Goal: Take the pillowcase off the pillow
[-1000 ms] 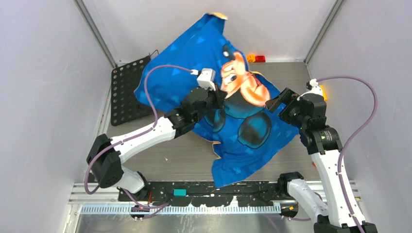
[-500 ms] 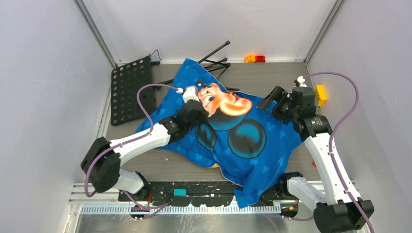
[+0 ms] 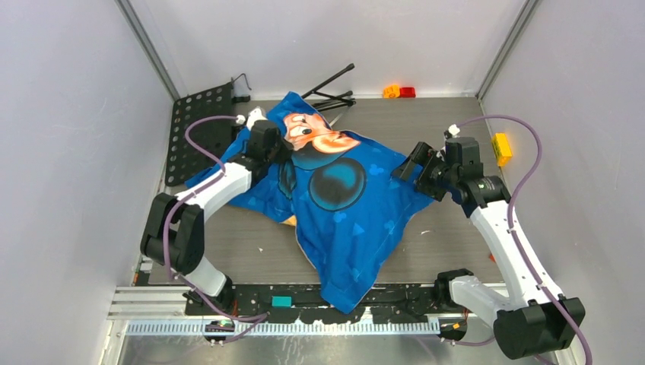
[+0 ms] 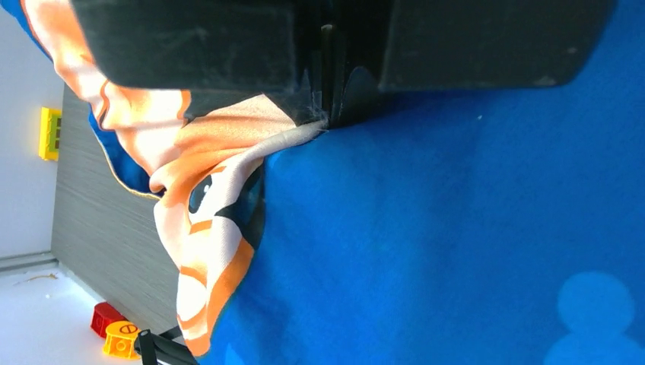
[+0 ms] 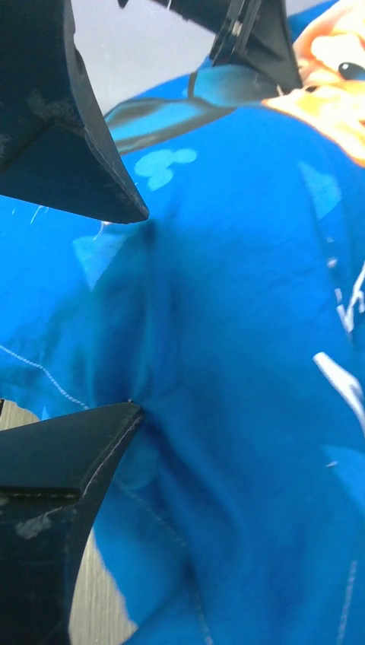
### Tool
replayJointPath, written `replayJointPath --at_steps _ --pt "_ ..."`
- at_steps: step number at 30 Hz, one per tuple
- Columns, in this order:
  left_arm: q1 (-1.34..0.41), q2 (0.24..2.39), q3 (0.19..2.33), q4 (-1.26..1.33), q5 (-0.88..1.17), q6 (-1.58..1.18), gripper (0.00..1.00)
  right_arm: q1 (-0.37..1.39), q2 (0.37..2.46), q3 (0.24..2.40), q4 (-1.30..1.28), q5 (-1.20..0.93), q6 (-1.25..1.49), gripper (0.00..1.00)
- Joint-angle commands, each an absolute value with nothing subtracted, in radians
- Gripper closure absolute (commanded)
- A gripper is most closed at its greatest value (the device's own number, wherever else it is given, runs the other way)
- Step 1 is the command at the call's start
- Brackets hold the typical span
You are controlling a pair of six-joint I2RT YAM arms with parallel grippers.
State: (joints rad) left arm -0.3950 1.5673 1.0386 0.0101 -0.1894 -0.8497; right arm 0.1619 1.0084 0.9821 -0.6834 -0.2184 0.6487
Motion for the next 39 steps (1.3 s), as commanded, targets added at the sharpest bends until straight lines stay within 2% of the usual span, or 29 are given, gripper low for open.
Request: replayJointPath --at_steps 1,4,6,7,8,9,11,13,16,18,22,26,29,33,34,35,38,39 --pt "-0.326 1.649 1.101 -0.036 -0.38 -0.75 1.0 0.167 0.989 0.988 -0.785 -0.166 0.627 0.08" --pt "-0.326 1.659 1.107 -0.034 -0.31 -0.734 1.0 0.166 0.943 0.988 -0.854 -0.123 0.626 0.07" --pt "-0.326 1.642 1.097 -0.037 -0.259 -0.72 0.95 0.167 0.902 0.995 -0.899 -0.083 0.625 0.06" --pt "-0.328 1.624 1.088 -0.04 -0.237 -0.714 0.87 0.167 0.881 1.002 -0.922 -0.062 0.625 0.06" --pt "-0.331 1.602 1.077 -0.043 -0.224 -0.706 0.73 0.167 0.861 1.009 -0.944 -0.046 0.628 0.06" --pt "-0.337 1.576 1.068 -0.047 -0.218 -0.695 0.53 0.166 0.837 1.015 -0.966 -0.035 0.634 0.06" --pt "-0.347 1.513 1.076 -0.097 -0.204 -0.644 0.26 0.167 0.776 0.999 -0.975 -0.051 0.651 0.06" --pt "-0.352 1.466 1.123 -0.211 -0.206 -0.61 0.14 0.167 0.739 0.968 -0.971 -0.103 0.663 0.05" --pt "-0.353 1.401 1.204 -0.401 -0.23 -0.604 0.09 0.172 0.755 0.948 -0.988 -0.235 0.648 0.05" --pt "-0.353 1.343 1.223 -0.506 -0.26 -0.623 0.06 0.212 0.745 0.939 -0.987 -0.243 0.649 0.05" --pt "-0.353 1.155 1.171 -0.594 -0.31 -0.604 0.01 0.387 0.715 0.902 -0.969 -0.14 0.701 0.05" --pt "-0.321 1.038 1.148 -0.719 -0.364 -0.555 0.0 0.59 0.732 0.81 -0.948 -0.025 0.807 0.05" --pt "-0.272 1.003 1.121 -0.802 -0.326 -0.569 0.0 0.717 0.732 0.736 -0.909 0.092 0.882 0.05" --pt "-0.234 0.949 1.029 -0.792 -0.221 -0.626 0.0 0.811 0.769 0.648 -0.813 0.136 0.93 0.05" --pt "-0.231 0.932 1.002 -0.773 -0.21 -0.645 0.0 0.822 0.783 0.63 -0.776 0.135 0.933 0.07" --pt "-0.229 0.915 0.976 -0.753 -0.202 -0.661 0.0 0.825 0.796 0.619 -0.735 0.126 0.927 0.17" --pt "-0.227 0.897 0.945 -0.738 -0.188 -0.688 0.0 0.826 0.817 0.674 -0.692 0.12 0.905 0.62" --pt "-0.227 0.899 0.948 -0.746 -0.188 -0.689 0.0 0.826 0.814 0.719 -0.706 0.129 0.894 0.73"
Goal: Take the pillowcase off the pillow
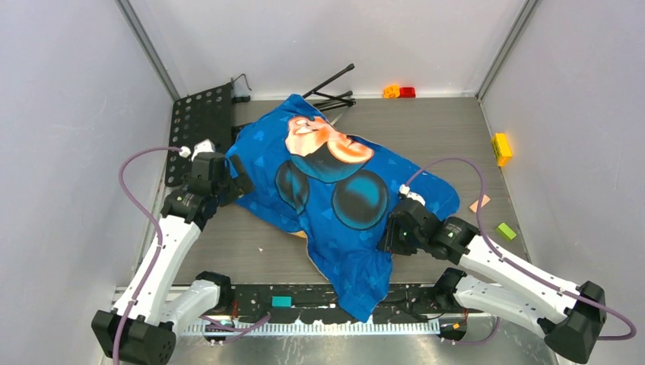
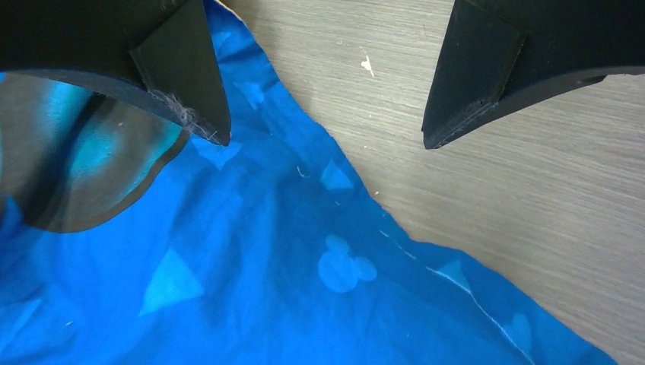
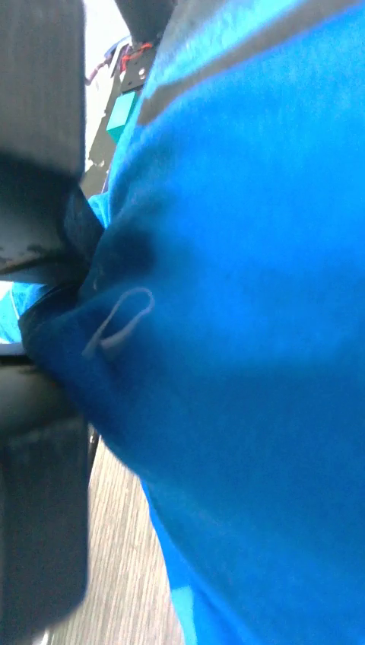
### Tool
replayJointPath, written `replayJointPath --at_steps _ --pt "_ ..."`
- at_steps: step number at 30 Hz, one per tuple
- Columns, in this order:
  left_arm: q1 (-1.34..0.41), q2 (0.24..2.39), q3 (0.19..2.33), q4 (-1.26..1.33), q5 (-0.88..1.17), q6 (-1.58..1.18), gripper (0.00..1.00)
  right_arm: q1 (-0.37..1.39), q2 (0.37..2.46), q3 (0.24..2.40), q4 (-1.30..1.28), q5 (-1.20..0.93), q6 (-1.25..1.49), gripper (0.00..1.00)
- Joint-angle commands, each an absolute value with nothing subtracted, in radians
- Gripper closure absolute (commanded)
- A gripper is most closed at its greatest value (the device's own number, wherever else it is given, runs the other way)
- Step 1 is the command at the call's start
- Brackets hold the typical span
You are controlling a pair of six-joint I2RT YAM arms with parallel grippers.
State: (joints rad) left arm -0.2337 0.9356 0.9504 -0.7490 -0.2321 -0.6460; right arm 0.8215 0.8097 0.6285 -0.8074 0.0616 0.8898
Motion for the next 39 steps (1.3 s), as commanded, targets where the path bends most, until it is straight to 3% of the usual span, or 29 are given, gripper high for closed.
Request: replayJointPath --at_steps 1,5,11,21,26,29,36,39 --pt "-0.227 0.902 0.952 -0.757 -0.19 -0.688 0.0 0.827 0.807 0.779 -0.731 0.143 0.882 0.8" --pt "-0.227 0.908 0.955 -0.774 -0.201 -0.684 0.0 0.825 0.791 1.021 -0.874 0.292 0.834 0.99" --pt "-0.227 0.891 0.882 -0.703 -0.092 -0.792 0.0 0.8 0.966 1.24 -0.905 0.387 0.784 1.0" --pt "-0.227 0.762 0.597 -0.56 -0.038 -1.122 0.0 0.616 1.046 1.153 -0.679 0.182 0.842 1.0" --pt "-0.227 0.793 0.426 -0.267 -0.02 -1.25 0.0 0.599 1.037 1.098 -0.673 0.171 0.827 1.0" --pt "-0.227 0.868 0.345 -0.024 -0.007 -1.28 0.05 0.6 1.029 1.076 -0.673 0.155 0.83 1.0" --pt "-0.24 1.127 0.262 0.566 -0.005 -1.359 0.08 0.591 0.982 1.029 -0.673 0.171 0.827 1.0" --pt "-0.253 1.187 0.288 0.64 0.03 -1.334 0.14 0.579 0.96 1.004 -0.678 0.184 0.82 1.0"
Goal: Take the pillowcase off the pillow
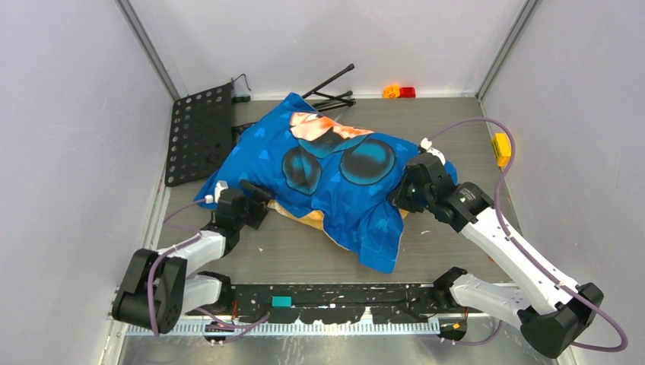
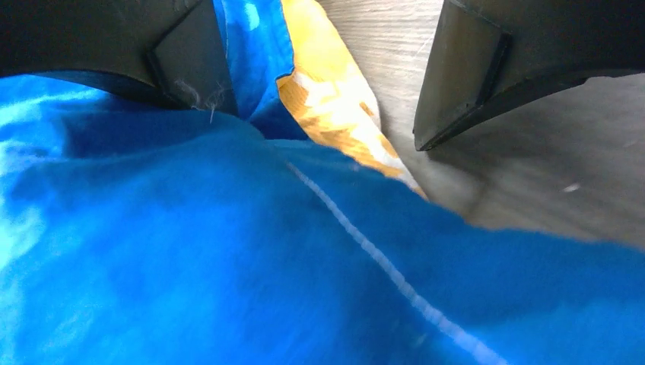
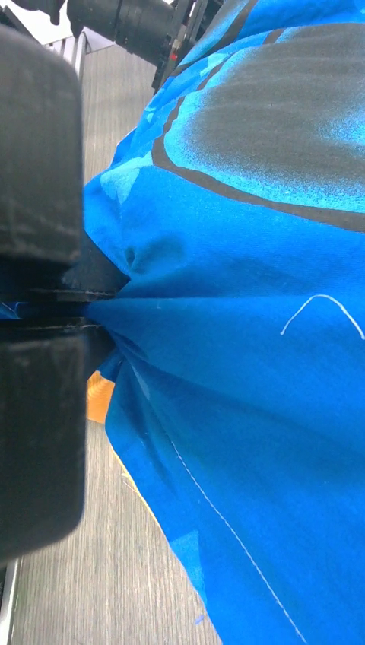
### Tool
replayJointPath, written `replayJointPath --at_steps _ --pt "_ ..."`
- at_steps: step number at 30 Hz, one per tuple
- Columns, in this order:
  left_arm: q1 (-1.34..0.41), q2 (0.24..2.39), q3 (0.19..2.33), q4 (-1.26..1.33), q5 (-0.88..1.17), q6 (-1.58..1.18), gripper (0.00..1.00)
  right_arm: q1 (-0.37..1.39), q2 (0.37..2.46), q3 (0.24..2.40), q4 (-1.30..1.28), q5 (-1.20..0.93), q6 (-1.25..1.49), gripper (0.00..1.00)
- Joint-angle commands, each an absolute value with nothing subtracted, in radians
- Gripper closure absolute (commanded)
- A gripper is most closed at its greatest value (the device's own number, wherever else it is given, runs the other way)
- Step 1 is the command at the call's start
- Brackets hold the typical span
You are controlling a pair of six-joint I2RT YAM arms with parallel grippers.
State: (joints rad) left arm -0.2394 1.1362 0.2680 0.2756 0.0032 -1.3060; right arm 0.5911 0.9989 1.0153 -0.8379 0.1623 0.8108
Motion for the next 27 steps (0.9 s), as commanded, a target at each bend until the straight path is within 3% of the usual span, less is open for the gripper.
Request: replayJointPath --at_steps 1,2,6,7,10,20,27 --pt "-0.259 1.195 0.298 0.645 0.023 -1.317 0.19 0.575 0.954 0.995 -0.681 0.187 0.819 1.0" --pt "-0.264 1.202 0.306 0.654 0.01 -1.299 0.3 0.572 0.948 0.988 -0.684 0.189 0.816 1.0" --pt "-0.266 1.169 0.367 0.646 -0.022 -1.171 0.92 0.558 0.937 0.978 -0.69 0.193 0.801 1.0" --pt "-0.265 1.141 0.41 0.558 -0.018 -1.123 0.99 0.556 0.935 0.982 -0.693 0.196 0.79 1.0" --pt "-0.268 1.031 0.538 0.294 -0.04 -1.003 1.0 0.551 0.93 1.01 -0.72 0.235 0.746 1.0" --pt "-0.27 0.752 0.827 -0.123 -0.121 -0.777 1.0 0.535 0.888 1.255 -0.904 0.503 0.581 1.0" --pt "-0.27 0.944 1.224 -0.447 -0.06 -0.769 1.0 0.496 1.027 1.533 -1.011 0.515 0.533 0.98"
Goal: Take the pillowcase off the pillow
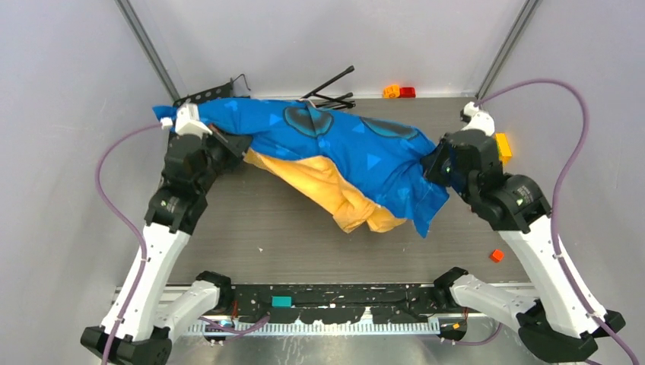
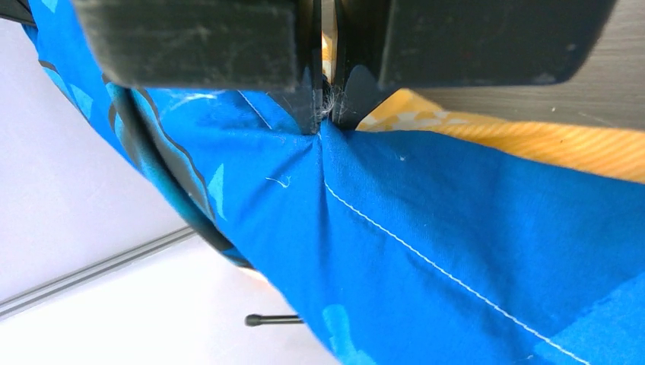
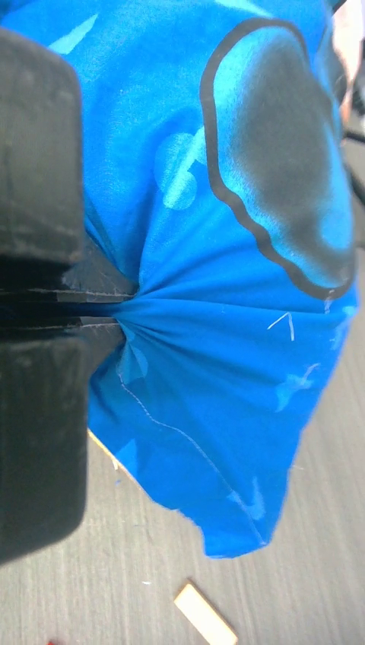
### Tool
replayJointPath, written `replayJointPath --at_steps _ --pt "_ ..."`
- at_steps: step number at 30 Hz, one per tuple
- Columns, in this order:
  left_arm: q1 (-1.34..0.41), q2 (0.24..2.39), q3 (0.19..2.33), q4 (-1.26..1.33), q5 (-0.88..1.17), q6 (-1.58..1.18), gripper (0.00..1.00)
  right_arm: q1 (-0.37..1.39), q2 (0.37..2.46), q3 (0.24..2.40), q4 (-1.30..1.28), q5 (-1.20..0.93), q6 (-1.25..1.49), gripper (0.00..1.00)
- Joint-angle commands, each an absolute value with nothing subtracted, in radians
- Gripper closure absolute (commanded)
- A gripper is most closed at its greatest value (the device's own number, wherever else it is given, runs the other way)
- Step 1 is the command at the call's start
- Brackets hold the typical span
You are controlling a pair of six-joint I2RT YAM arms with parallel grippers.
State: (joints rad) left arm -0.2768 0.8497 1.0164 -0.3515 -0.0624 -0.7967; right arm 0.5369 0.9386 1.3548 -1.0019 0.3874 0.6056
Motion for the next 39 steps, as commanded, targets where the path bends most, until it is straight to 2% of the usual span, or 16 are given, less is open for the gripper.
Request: replayJointPath --at_steps 1,6,8,9,10,11,12,13,16,17,21,28,32,39 --pt "-0.27 0.986 1.264 -0.483 -0.039 -0.779 1.0 0.471 1.073 1.582 -1.031 0.465 0.536 0.98" --pt "-0.27 1.182 1.337 -0.517 -0.03 -0.791 1.0 0.173 1.279 1.61 -1.021 -0.045 0.603 1.0" --pt "-0.27 1.262 1.333 -0.488 -0.05 -0.797 1.0 0.093 1.344 1.593 -0.974 -0.134 0.65 0.97" --pt "-0.27 1.301 1.336 -0.472 -0.051 -0.801 1.0 0.062 1.371 1.583 -0.94 -0.158 0.669 0.9" --pt "-0.27 1.339 1.337 -0.454 -0.053 -0.809 1.0 0.035 1.399 1.573 -0.905 -0.186 0.685 0.79" --pt "-0.27 1.371 1.333 -0.428 -0.053 -0.825 1.0 0.017 1.424 1.563 -0.875 -0.214 0.703 0.59" --pt "-0.27 1.406 1.328 -0.402 -0.047 -0.844 1.0 -0.01 1.444 1.556 -0.85 -0.233 0.72 0.44" --pt "-0.272 1.429 1.323 -0.371 -0.038 -0.86 1.0 -0.02 1.455 1.552 -0.836 -0.251 0.721 0.34" --pt "-0.272 1.47 1.315 -0.305 -0.011 -0.895 1.0 -0.021 1.415 1.516 -0.787 -0.304 0.695 0.16" --pt "-0.272 1.48 1.317 -0.297 -0.008 -0.899 1.0 -0.021 1.383 1.496 -0.761 -0.312 0.681 0.13" --pt "-0.272 1.498 1.318 -0.271 -0.023 -0.895 1.0 -0.021 1.286 1.517 -0.778 -0.259 0.61 0.12" --pt "-0.272 1.528 1.324 -0.251 -0.037 -0.888 1.0 -0.013 1.24 1.656 -0.858 -0.259 0.542 0.11" --pt "-0.272 1.545 1.334 -0.249 -0.045 -0.88 1.0 0.139 1.22 1.728 -0.928 -0.035 0.445 0.11" --pt "-0.272 1.617 1.396 -0.252 -0.047 -0.876 1.0 0.278 1.183 1.629 -0.897 -0.11 0.404 0.1"
